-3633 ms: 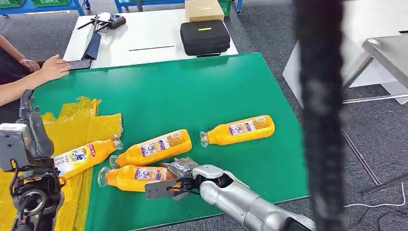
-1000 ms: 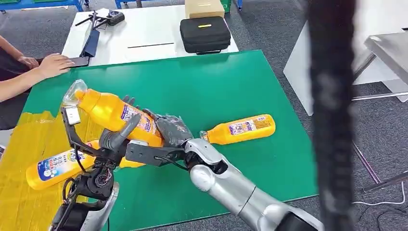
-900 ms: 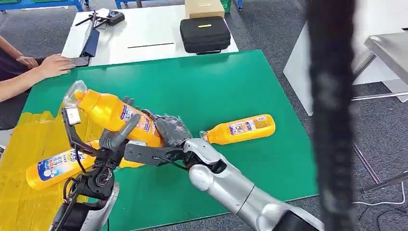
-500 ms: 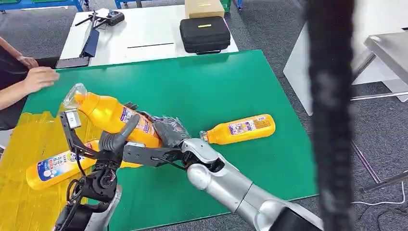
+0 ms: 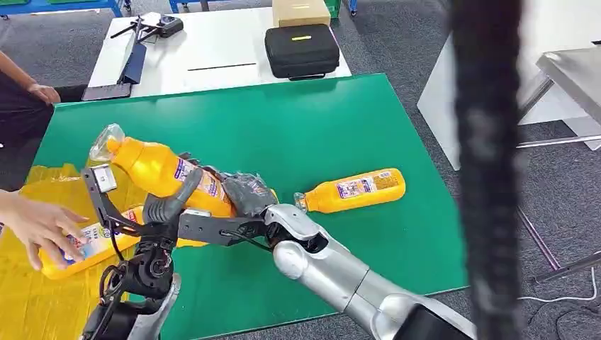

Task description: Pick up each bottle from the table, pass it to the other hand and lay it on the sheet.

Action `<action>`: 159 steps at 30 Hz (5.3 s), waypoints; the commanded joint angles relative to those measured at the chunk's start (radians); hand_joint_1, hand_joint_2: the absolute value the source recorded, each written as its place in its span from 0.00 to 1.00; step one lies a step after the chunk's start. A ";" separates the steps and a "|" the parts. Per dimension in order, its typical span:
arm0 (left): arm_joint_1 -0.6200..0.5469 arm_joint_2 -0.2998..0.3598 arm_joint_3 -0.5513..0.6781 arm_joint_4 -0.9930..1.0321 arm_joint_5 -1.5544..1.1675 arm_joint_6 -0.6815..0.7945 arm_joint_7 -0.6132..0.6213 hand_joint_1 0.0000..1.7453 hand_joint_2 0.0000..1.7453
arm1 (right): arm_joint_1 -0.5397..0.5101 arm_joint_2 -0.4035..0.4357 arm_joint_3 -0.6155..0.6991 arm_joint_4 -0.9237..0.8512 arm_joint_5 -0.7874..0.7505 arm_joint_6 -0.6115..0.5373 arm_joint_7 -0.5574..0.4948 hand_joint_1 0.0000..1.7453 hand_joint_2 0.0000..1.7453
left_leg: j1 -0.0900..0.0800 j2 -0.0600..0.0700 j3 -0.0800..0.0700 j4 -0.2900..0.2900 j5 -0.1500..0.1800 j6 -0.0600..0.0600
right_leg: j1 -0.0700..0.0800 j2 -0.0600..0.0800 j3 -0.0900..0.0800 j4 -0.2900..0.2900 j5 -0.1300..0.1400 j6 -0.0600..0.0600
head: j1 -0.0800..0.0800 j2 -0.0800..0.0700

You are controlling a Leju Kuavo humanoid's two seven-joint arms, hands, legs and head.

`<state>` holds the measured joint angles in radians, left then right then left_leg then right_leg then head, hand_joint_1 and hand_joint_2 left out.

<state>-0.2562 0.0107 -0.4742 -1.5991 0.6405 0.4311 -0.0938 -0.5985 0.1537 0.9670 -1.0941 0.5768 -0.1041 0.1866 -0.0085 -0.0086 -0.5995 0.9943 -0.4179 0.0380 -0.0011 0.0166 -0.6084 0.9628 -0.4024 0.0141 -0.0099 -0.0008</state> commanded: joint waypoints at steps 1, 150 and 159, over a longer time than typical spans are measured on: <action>-0.112 -0.001 0.010 0.015 -0.004 0.005 -0.005 1.00 1.00 | 0.034 -0.008 0.101 0.066 0.005 0.046 -0.012 1.00 1.00 | 0.001 -0.004 0.004 0.000 -0.002 -0.003 | 0.001 -0.006 0.006 0.000 -0.003 0.000 | 0.000 0.000; -0.010 0.193 0.077 -0.135 -0.558 -0.086 -0.141 0.00 0.00 | -0.221 0.055 0.156 0.633 0.303 0.137 -0.223 0.00 1.00 | 0.000 -0.003 -0.001 0.000 0.005 -0.004 | 0.000 -0.004 -0.001 0.004 0.002 -0.002 | 0.000 0.000; 0.008 0.215 0.076 -0.141 -0.527 -0.081 -0.148 0.00 0.00 | -0.150 0.067 0.210 0.705 0.332 0.162 -0.213 1.00 1.00 | 0.001 -0.003 0.003 -0.001 0.005 -0.006 | 0.001 -0.006 0.003 0.002 0.001 -0.002 | 0.000 0.000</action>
<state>-0.2452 0.1945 -0.3681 -1.7552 0.0927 0.3513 -0.2388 -0.7770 0.2106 1.0811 -0.5185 0.9014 0.0355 -0.0278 -0.0082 -0.0109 -0.6013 0.9942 -0.4119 0.0350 -0.0012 0.0136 -0.6111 0.9663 -0.3994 0.0117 -0.0095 -0.0008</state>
